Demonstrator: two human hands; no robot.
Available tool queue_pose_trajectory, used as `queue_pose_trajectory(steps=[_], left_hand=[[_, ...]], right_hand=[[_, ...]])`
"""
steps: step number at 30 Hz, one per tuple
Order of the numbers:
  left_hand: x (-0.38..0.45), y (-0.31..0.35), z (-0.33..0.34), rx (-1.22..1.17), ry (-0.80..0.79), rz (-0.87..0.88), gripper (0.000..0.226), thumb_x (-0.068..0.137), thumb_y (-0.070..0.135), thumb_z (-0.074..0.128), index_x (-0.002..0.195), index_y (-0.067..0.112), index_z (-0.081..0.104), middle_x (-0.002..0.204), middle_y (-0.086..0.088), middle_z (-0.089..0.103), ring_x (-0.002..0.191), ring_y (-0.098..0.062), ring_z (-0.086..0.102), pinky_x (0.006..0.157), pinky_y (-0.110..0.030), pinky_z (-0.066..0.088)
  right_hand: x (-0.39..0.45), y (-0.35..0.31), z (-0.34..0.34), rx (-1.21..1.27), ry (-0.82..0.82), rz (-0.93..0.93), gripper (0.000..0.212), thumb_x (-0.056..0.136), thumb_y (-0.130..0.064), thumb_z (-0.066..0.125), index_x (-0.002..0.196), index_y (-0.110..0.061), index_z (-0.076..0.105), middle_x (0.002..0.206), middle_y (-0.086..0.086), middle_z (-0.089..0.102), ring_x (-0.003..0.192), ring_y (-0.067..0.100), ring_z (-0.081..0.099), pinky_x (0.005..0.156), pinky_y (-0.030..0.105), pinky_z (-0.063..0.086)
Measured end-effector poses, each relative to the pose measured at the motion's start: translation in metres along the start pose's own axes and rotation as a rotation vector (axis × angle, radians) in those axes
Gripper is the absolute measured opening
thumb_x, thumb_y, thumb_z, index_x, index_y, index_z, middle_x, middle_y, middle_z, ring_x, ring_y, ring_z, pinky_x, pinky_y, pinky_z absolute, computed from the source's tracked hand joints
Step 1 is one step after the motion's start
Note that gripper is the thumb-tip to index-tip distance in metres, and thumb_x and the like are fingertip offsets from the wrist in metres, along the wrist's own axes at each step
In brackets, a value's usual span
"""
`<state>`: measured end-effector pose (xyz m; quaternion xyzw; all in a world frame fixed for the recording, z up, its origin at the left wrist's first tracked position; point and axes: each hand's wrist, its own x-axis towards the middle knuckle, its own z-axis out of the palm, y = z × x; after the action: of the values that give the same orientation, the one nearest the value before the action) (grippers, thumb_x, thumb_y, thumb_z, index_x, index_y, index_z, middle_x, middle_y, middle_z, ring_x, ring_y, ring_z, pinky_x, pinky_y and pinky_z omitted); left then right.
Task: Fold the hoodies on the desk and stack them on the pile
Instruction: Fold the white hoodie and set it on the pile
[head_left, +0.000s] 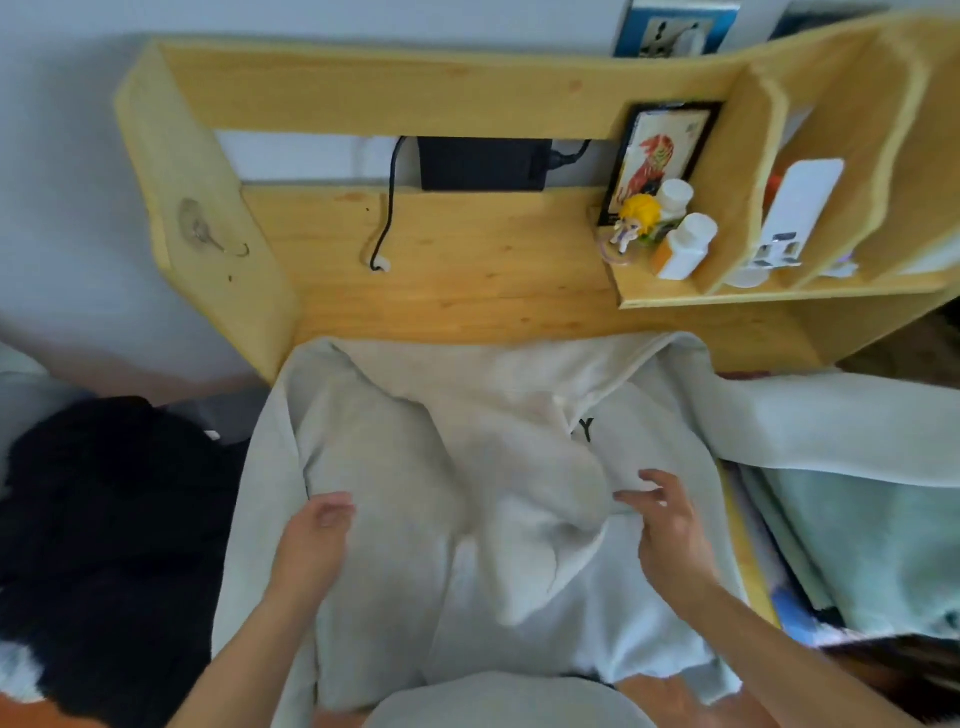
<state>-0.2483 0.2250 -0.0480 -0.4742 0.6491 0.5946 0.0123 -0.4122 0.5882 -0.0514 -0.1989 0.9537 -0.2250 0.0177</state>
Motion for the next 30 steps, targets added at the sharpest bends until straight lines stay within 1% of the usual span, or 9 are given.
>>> queue_pose_trajectory(steps=[2, 5, 9, 14, 17, 19, 24, 28, 30], left_hand=[[-0.003, 0.001, 0.002, -0.166, 0.020, -0.077, 0.019, 0.100, 0.001, 0.055, 0.102, 0.017, 0.066, 0.103, -0.014, 0.069, 0.091, -0.027, 0.065, 0.071, -0.027, 0.044], [-0.014, 0.015, 0.026, -0.211, -0.189, -0.196, 0.013, 0.096, 0.011, 0.063, 0.108, 0.016, 0.063, 0.096, -0.006, 0.067, 0.078, -0.019, 0.063, 0.068, -0.027, 0.044], [-0.027, 0.024, 0.072, -0.127, -0.311, -0.337, 0.015, 0.105, 0.017, 0.053, 0.090, 0.018, 0.055, 0.084, -0.004, 0.057, 0.063, -0.015, 0.056, 0.059, -0.025, 0.039], [-0.044, 0.019, 0.120, -0.109, -0.413, -0.556, 0.020, 0.104, 0.037, 0.053, 0.106, 0.019, 0.060, 0.107, -0.007, 0.068, 0.087, -0.024, 0.063, 0.075, -0.036, 0.052], [-0.052, 0.018, 0.126, -0.051, -0.388, -0.491, 0.020, 0.098, 0.031, 0.059, 0.094, 0.015, 0.069, 0.085, -0.005, 0.072, 0.074, -0.020, 0.066, 0.069, -0.028, 0.052], [-0.051, 0.011, 0.119, -0.022, -0.371, -0.422, 0.018, 0.096, 0.019, 0.059, 0.094, 0.010, 0.074, 0.076, -0.008, 0.073, 0.064, -0.019, 0.067, 0.058, -0.022, 0.050], [-0.053, -0.003, 0.106, 0.044, -0.388, -0.332, 0.010, 0.093, 0.016, 0.068, 0.096, 0.009, 0.074, 0.093, -0.015, 0.078, 0.082, -0.024, 0.069, 0.076, -0.035, 0.052], [-0.054, -0.004, 0.114, 0.020, -0.333, -0.273, 0.009, 0.088, 0.010, 0.068, 0.097, 0.007, 0.067, 0.094, -0.019, 0.074, 0.085, -0.031, 0.070, 0.077, -0.040, 0.055], [-0.058, 0.000, 0.117, -0.006, -0.333, -0.280, 0.015, 0.093, 0.007, 0.060, 0.104, 0.009, 0.069, 0.096, -0.017, 0.077, 0.090, -0.034, 0.073, 0.073, -0.040, 0.058]], right_hand=[[-0.010, 0.009, -0.001, 0.184, -0.023, 0.353, 0.045, 0.089, 0.012, 0.052, 0.114, -0.022, 0.067, 0.127, 0.009, 0.054, 0.089, 0.027, 0.063, 0.070, 0.037, 0.051], [-0.010, 0.004, 0.007, 0.465, -0.201, 0.793, 0.031, 0.096, -0.019, 0.055, 0.126, -0.025, 0.059, 0.116, 0.003, 0.062, 0.099, 0.026, 0.063, 0.088, 0.048, 0.055], [-0.007, -0.018, 0.022, 0.707, -0.327, 1.014, 0.051, 0.098, -0.037, 0.057, 0.145, -0.020, 0.045, 0.126, 0.004, 0.059, 0.110, 0.025, 0.060, 0.099, 0.046, 0.052], [-0.004, -0.061, 0.015, 0.893, -0.336, 0.808, 0.026, 0.094, -0.017, 0.063, 0.119, -0.022, 0.067, 0.106, 0.010, 0.072, 0.095, 0.028, 0.069, 0.091, 0.045, 0.056], [-0.014, -0.088, -0.004, 0.776, -0.681, 0.363, 0.022, 0.090, -0.019, 0.062, 0.107, -0.032, 0.070, 0.095, 0.002, 0.074, 0.089, 0.022, 0.069, 0.091, 0.037, 0.054], [-0.018, -0.091, -0.014, 0.694, -0.935, 0.261, 0.021, 0.095, -0.015, 0.058, 0.106, -0.025, 0.074, 0.087, 0.000, 0.074, 0.080, 0.014, 0.070, 0.087, 0.031, 0.055], [0.001, -0.060, 0.003, 0.458, -0.416, 0.624, 0.010, 0.095, -0.021, 0.058, 0.094, -0.026, 0.066, 0.092, 0.002, 0.070, 0.077, 0.019, 0.068, 0.082, 0.046, 0.059], [0.000, -0.080, 0.023, 0.769, -0.768, 0.728, 0.043, 0.091, -0.042, 0.067, 0.127, -0.029, 0.049, 0.120, -0.003, 0.063, 0.103, 0.016, 0.067, 0.081, 0.035, 0.060], [-0.007, -0.095, 0.037, 0.746, -0.767, 0.722, 0.048, 0.088, -0.049, 0.067, 0.129, -0.035, 0.044, 0.124, -0.005, 0.060, 0.107, 0.017, 0.064, 0.085, 0.032, 0.055]])
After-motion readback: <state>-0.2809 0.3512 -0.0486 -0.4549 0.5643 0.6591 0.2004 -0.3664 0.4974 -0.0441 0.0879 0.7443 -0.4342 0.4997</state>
